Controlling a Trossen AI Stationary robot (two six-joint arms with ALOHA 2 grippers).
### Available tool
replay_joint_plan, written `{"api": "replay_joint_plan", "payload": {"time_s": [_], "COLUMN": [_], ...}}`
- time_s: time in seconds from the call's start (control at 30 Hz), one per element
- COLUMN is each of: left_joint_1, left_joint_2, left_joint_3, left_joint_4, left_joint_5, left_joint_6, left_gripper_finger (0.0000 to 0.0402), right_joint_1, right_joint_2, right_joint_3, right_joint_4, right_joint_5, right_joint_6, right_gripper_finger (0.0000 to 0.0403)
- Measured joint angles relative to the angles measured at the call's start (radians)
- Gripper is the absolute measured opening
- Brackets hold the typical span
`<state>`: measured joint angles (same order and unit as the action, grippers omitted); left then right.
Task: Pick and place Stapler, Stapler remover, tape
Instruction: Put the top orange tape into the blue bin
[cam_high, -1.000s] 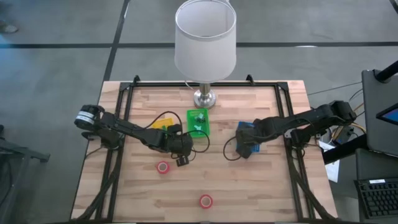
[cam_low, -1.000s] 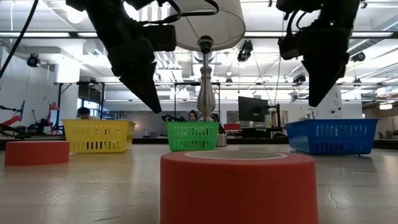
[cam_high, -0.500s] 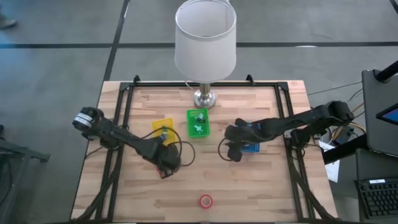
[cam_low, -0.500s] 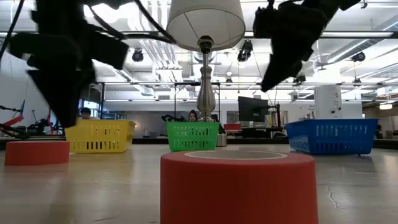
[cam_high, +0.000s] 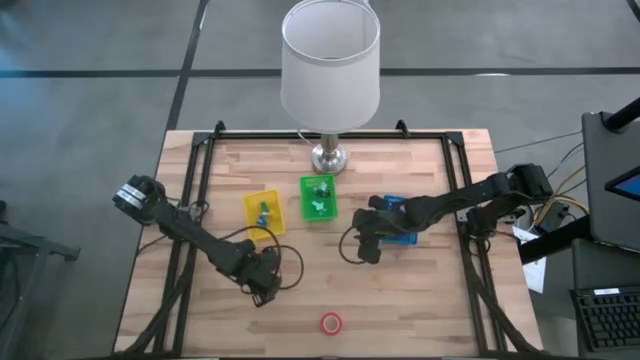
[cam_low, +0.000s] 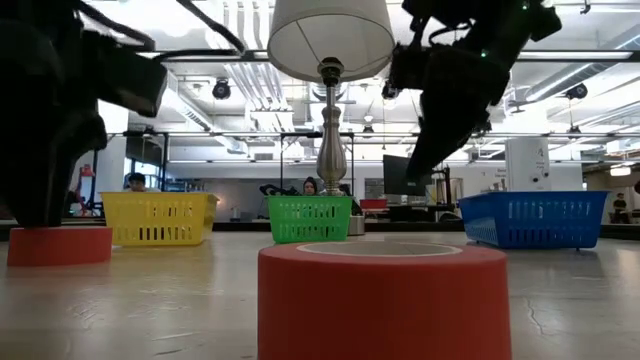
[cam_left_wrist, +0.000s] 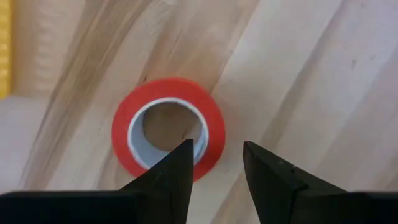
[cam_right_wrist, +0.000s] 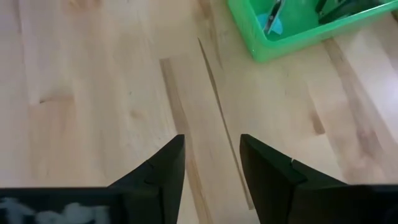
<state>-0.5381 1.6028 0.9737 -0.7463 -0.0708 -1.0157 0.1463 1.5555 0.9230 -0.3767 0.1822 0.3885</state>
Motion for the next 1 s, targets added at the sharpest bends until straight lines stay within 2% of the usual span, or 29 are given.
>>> {"api": "replay_joint_plan", "payload": {"time_s": [0.2,0.33,0.43,0.53,0.63,0.7,0.83,1.0], "left_joint_1": [0.000,0.000,0.001,0.005,0.014,0.021,0.042,0.062], "left_joint_2": [0.001,0.001,0.003,0.001,0.002,0.002,0.002,0.003], "left_joint_3": [-0.080,-0.127,-0.126,-0.084,-0.024,0.022,0.092,0.121], "left_joint_4": [0.099,0.224,0.335,0.335,0.338,0.349,0.354,0.408], "left_joint_5": [-0.032,-0.055,-0.056,-0.084,-0.178,-0.269,-0.354,-0.511], "left_joint_6": [0.016,0.090,0.165,0.256,0.397,0.495,0.636,0.773], "left_gripper_finger": [0.0142,0.0139,0.0115,0.0070,0.0034,0.0035,0.0035,0.0052], "right_joint_1": [0.000,0.000,0.000,0.000,0.000,0.000,0.001,0.012], "right_joint_2": [0.032,0.032,0.030,0.030,0.030,0.030,0.030,0.030], "right_joint_3": [0.006,0.006,0.006,0.006,0.006,0.006,0.006,0.006], "right_joint_4": [0.012,0.015,0.016,0.018,0.021,0.031,0.084,0.200], "right_joint_5": [0.000,0.000,0.000,0.000,-0.007,-0.015,-0.074,-0.115], "right_joint_6": [-0.004,-0.007,-0.007,-0.013,-0.023,-0.008,-0.002,-0.003], "right_gripper_finger": [0.0151,0.0146,0.0142,0.0138,0.0134,0.0131,0.0125,0.0118]}}
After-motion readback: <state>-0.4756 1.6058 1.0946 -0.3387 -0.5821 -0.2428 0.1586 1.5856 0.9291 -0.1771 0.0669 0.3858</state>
